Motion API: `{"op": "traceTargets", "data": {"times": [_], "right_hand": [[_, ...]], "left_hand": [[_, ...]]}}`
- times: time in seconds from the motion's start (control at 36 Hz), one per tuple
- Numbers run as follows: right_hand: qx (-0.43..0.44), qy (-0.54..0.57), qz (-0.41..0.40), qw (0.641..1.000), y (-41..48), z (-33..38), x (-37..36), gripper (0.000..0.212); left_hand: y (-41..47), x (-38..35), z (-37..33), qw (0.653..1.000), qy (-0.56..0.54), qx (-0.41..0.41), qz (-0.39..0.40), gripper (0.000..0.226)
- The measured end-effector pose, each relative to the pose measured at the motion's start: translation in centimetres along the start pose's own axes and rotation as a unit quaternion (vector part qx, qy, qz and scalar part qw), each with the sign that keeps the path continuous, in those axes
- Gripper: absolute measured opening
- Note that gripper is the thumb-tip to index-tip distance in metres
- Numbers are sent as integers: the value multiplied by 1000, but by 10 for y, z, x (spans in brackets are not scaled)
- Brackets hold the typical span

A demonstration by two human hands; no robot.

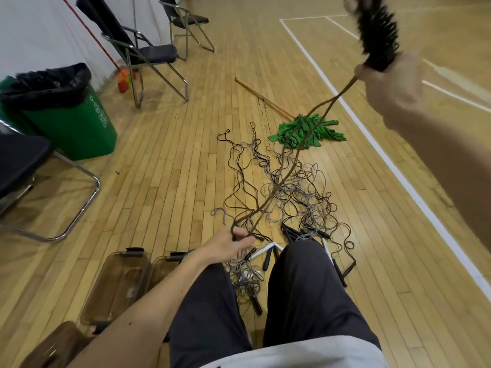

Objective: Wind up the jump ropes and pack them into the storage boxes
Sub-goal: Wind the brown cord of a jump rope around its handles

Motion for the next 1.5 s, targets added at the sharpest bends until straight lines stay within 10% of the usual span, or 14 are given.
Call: {"op": "traceTargets", "data": {"times": [0.42, 0.69, 0.94, 1.17, 1.28, 1.5], "right_hand": [[-271, 166, 384, 867, -141, -79, -93, 12], [-329, 249, 423, 807, -178, -75, -111, 6], [-428, 441, 414, 671, -178, -68, -123, 13], [-398, 398, 432, 705, -190, -50, -142, 16], [-432, 476, 370, 670, -183, -52, -149, 15], [-366, 471, 316, 738, -126, -55, -122, 17]], "left_hand": [[-10, 13, -65, 959, -284, -1, -10, 48], [-25, 20, -69, 944, -304, -9, 131, 24], [-30, 24, -55, 911, -259, 66, 315, 23], [-29, 23, -68, 928, -136, 140, 319, 29], [-27, 20, -70, 944, -120, 118, 284, 29], [-25, 23, -59, 972, -182, 6, 151, 28]]}}
Point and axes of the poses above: each hand's wrist, its own y-axis towards the middle knuckle, its own x-axis out of the back of the hand, z = x × y, the point moved 2 cm from there along y, towards the middle knuckle, and after that the axes turned 1 degree about z, right-handed, at the moved point
